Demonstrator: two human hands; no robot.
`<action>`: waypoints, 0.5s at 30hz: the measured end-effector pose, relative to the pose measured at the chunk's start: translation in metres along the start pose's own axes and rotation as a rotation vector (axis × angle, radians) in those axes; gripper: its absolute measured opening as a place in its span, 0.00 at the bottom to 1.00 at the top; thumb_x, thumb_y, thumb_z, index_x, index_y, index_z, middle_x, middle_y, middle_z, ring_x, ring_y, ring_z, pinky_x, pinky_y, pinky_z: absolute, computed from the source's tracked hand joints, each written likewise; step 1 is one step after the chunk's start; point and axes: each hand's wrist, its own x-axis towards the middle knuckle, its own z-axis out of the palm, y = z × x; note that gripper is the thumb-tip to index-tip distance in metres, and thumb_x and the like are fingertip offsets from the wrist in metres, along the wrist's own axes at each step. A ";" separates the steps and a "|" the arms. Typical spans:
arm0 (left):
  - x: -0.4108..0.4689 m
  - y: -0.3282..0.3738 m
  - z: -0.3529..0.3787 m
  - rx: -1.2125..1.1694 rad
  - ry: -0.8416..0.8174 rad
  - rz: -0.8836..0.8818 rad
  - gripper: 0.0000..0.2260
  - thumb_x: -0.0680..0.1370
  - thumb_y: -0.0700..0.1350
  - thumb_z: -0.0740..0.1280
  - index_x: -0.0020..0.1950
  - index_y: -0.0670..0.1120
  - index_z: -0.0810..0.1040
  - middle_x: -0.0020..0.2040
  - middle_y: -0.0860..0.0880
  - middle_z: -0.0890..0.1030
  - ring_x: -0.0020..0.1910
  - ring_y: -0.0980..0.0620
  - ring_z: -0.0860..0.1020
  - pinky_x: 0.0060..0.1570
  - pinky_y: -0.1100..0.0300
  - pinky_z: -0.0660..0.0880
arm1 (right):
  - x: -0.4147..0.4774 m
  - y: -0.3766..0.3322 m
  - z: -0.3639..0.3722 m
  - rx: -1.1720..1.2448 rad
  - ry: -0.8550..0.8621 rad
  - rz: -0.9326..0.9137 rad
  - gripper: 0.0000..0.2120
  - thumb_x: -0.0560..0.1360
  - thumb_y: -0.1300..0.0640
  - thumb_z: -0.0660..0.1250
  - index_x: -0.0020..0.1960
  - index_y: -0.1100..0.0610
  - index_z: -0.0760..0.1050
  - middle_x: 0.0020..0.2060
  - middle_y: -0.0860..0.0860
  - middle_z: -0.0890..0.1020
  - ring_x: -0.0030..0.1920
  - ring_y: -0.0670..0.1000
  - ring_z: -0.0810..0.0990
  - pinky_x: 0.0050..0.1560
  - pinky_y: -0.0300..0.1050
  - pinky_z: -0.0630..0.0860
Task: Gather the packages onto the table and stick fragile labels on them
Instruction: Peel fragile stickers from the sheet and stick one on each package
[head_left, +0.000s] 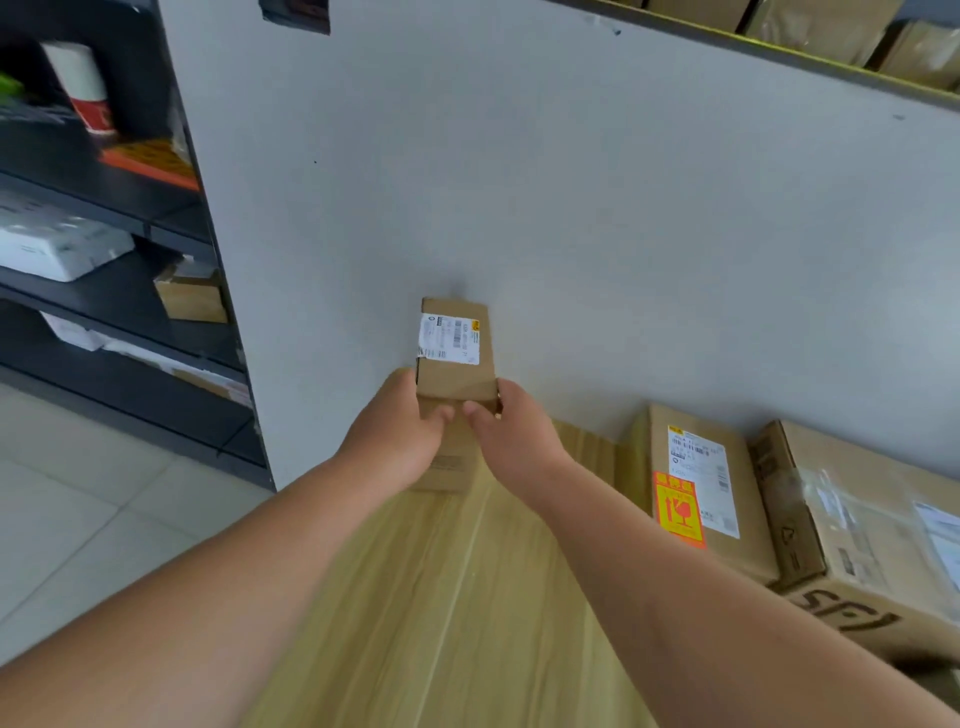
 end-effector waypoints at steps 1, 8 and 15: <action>-0.012 0.000 0.004 -0.023 -0.012 0.008 0.13 0.78 0.48 0.62 0.62 0.56 0.70 0.51 0.55 0.79 0.47 0.54 0.78 0.47 0.54 0.76 | -0.010 0.004 -0.005 -0.004 0.006 0.003 0.13 0.79 0.49 0.61 0.60 0.53 0.71 0.47 0.48 0.79 0.42 0.49 0.77 0.40 0.44 0.72; -0.132 0.010 0.045 -0.126 -0.098 0.066 0.21 0.75 0.44 0.59 0.62 0.66 0.66 0.51 0.58 0.80 0.47 0.54 0.81 0.45 0.49 0.79 | -0.118 0.026 -0.042 -0.006 0.033 0.069 0.27 0.67 0.43 0.74 0.58 0.46 0.63 0.48 0.40 0.73 0.49 0.43 0.73 0.47 0.39 0.69; -0.268 0.030 0.072 -0.079 -0.214 0.160 0.28 0.78 0.36 0.56 0.65 0.69 0.59 0.56 0.68 0.70 0.57 0.63 0.73 0.58 0.64 0.71 | -0.235 0.073 -0.077 -0.044 0.083 0.119 0.41 0.62 0.43 0.78 0.68 0.51 0.63 0.50 0.40 0.70 0.50 0.43 0.70 0.46 0.37 0.66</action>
